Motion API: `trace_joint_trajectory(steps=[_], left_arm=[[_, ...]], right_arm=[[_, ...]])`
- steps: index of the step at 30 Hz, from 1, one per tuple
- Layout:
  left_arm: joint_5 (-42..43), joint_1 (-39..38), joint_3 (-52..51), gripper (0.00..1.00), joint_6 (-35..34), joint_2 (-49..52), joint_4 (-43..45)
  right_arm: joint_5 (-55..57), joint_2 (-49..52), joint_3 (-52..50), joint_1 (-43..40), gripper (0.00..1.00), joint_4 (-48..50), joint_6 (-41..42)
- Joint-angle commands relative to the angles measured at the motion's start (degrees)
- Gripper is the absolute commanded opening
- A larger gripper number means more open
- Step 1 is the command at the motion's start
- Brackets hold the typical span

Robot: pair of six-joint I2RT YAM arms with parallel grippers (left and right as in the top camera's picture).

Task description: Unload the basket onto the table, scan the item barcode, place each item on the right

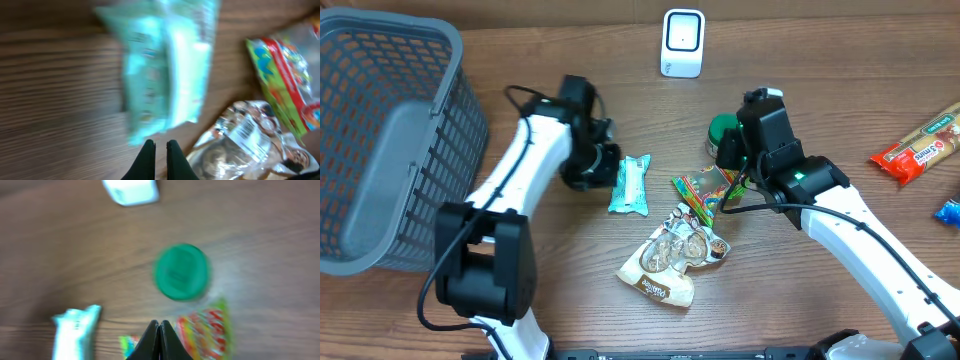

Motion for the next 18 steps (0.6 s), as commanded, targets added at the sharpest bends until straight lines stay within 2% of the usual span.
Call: trace_joint_trajectory(steps=[1,6,8,11,12,14,15,18], left_arm=[[1.0,-2.6,-1.8,0.04,0.3,-1.0,1.0],[1.0,-3.6,-2.5,0.04,-0.9,-1.0,1.9],[0.9,-3.6,-2.5,0.04,-1.4,-1.0,1.5],[-2.2,-4.3,-2.7,0.04,-4.2,-1.0,0.7],[-3.9,-4.8,-2.9,0.08,-5.4,-1.0,0.7],[-6.7,-6.1,-3.0,0.41,-6.9,-1.0,0.8],[-8.0,-7.0,-3.0,0.52,-7.7,-1.0,1.1],[-12.4,-9.8,-3.0,0.68,-10.3,-1.0,1.9]], right_arm=[[7.2,-2.1,0.9,0.1,0.04,-2.0,2.2],[9.0,-5.2,0.9,0.0,0.05,-2.3,2.2],[9.0,-5.8,0.9,-0.4,0.22,-2.2,2.2],[8.9,-5.9,0.9,-1.5,0.53,-2.7,2.2],[8.7,-5.9,0.9,-1.9,0.60,-3.0,2.2],[8.0,-5.9,0.9,-2.6,0.66,-3.5,2.2],[7.3,-5.9,0.9,-2.9,0.66,-3.5,2.2],[5.4,-5.9,0.9,-3.5,0.67,-3.3,2.2]])
